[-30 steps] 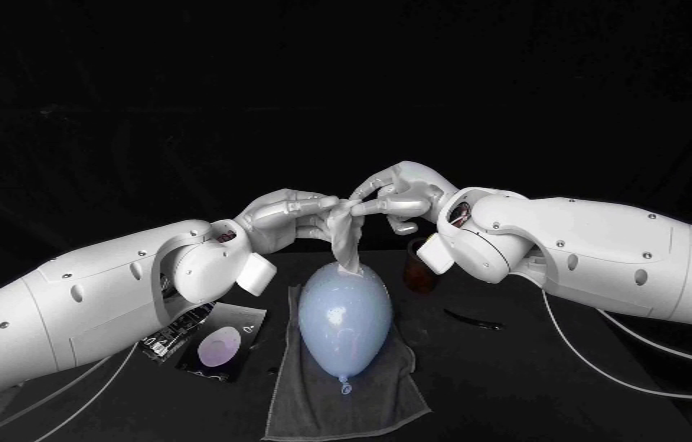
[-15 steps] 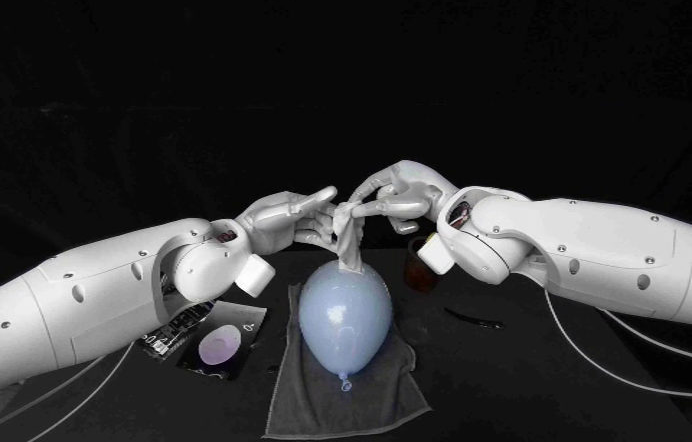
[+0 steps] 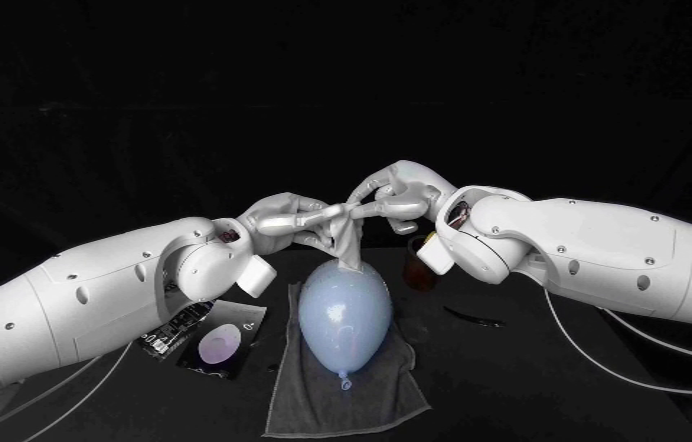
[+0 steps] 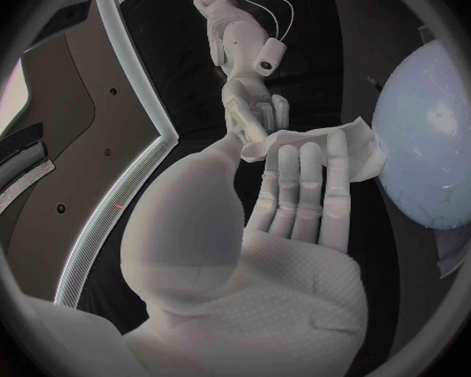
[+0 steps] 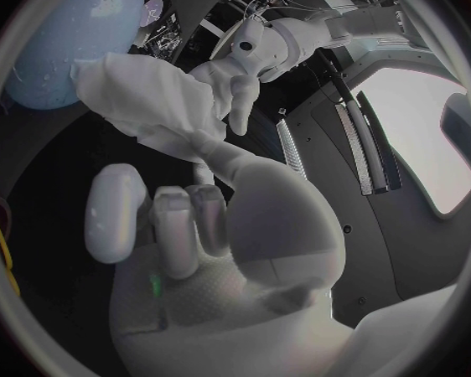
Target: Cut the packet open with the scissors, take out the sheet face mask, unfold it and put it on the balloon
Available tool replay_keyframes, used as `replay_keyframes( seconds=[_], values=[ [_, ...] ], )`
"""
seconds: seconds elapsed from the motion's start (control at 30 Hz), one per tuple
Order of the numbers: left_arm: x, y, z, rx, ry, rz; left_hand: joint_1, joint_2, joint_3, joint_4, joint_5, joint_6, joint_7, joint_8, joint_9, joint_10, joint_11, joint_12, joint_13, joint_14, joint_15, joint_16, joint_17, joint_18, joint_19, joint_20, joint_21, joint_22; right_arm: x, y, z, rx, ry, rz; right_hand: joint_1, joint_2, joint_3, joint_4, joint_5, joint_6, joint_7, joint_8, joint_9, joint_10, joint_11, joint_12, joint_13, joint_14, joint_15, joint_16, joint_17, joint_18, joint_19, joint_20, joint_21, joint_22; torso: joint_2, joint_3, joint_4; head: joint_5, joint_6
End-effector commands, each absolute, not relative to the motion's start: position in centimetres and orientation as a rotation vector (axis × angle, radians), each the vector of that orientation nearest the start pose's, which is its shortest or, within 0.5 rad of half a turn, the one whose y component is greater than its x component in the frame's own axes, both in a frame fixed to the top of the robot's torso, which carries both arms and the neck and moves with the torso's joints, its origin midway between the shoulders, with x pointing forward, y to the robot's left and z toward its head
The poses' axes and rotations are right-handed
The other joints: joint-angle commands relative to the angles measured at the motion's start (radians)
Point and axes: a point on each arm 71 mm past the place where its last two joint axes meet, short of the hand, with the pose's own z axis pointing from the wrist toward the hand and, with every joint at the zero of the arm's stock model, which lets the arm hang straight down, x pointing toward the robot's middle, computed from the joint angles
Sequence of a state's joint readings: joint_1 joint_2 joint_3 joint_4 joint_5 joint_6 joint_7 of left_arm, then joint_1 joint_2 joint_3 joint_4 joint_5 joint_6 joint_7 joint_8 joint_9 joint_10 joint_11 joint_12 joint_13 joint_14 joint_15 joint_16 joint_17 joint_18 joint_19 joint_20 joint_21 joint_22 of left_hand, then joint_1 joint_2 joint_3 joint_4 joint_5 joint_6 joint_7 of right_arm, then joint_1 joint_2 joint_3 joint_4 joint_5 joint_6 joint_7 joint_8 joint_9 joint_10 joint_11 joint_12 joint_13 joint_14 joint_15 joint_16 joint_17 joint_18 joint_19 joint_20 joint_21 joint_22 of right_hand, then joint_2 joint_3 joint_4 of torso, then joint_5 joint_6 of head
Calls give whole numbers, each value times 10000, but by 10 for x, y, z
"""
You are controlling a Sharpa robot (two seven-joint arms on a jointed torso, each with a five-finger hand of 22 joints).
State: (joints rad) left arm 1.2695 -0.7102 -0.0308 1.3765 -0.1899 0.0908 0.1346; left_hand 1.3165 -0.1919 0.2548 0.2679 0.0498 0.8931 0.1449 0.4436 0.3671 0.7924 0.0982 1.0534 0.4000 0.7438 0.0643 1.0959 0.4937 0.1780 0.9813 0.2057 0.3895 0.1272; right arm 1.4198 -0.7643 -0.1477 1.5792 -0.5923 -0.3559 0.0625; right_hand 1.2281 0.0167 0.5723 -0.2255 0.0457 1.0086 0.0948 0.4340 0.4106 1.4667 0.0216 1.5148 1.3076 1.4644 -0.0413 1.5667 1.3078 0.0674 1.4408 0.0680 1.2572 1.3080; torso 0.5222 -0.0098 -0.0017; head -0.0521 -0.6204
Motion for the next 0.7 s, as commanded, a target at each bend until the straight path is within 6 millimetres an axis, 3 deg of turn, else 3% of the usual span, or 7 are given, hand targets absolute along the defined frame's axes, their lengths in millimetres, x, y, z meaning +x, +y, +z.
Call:
replay_keyframes(
  seconds=[0.03,0.37,0.6,0.7],
  values=[
    [512,156,-162,-7613,18868,-16498,238,31,-52,9,-11,20,-93,72,-7,23,-68,7,-23,28,-41,37,-29,67,107,-32,-61,-35,493,-147,-119,3823,17271,12002,14,-43,64,-2,38,92,-1,58,23,787,-58,85,2293,1064,-53,41,2630,-27,33,-57,65,1751,-1,-4,2,-2,-13],
    [512,155,-160,-7607,18534,-16744,203,127,-204,205,-12,113,-137,128,-37,85,-83,-15,-72,50,-58,38,-81,62,178,-40,-158,-112,495,-146,-122,3542,17651,11317,-2,-63,134,-31,41,98,-9,97,58,794,-66,94,2300,1064,-62,41,2630,-27,36,-67,66,1753,2,-11,9,-5,-34],
    [513,155,-159,-7688,18412,-16802,-916,410,-942,257,-18,224,-159,212,-101,138,-78,0,-121,63,-52,45,-176,61,290,-33,-346,-258,494,-145,-122,3334,17694,11141,-8,-69,152,-39,42,99,-12,107,67,798,-69,101,2305,1064,-64,41,2630,-29,40,-69,75,1755,1,-11,4,-5,-57],
    [513,156,-160,-7727,18409,-16770,-1073,483,-1096,257,-18,277,-194,264,-97,145,-83,15,-123,66,-56,52,-194,60,316,-32,-383,-286,494,-144,-122,3291,17692,11125,-12,-73,166,-43,41,101,-13,115,73,799,-70,103,2307,1064,-65,41,2630,-32,46,-71,86,1759,2,-11,4,3,-68]
  ],
)
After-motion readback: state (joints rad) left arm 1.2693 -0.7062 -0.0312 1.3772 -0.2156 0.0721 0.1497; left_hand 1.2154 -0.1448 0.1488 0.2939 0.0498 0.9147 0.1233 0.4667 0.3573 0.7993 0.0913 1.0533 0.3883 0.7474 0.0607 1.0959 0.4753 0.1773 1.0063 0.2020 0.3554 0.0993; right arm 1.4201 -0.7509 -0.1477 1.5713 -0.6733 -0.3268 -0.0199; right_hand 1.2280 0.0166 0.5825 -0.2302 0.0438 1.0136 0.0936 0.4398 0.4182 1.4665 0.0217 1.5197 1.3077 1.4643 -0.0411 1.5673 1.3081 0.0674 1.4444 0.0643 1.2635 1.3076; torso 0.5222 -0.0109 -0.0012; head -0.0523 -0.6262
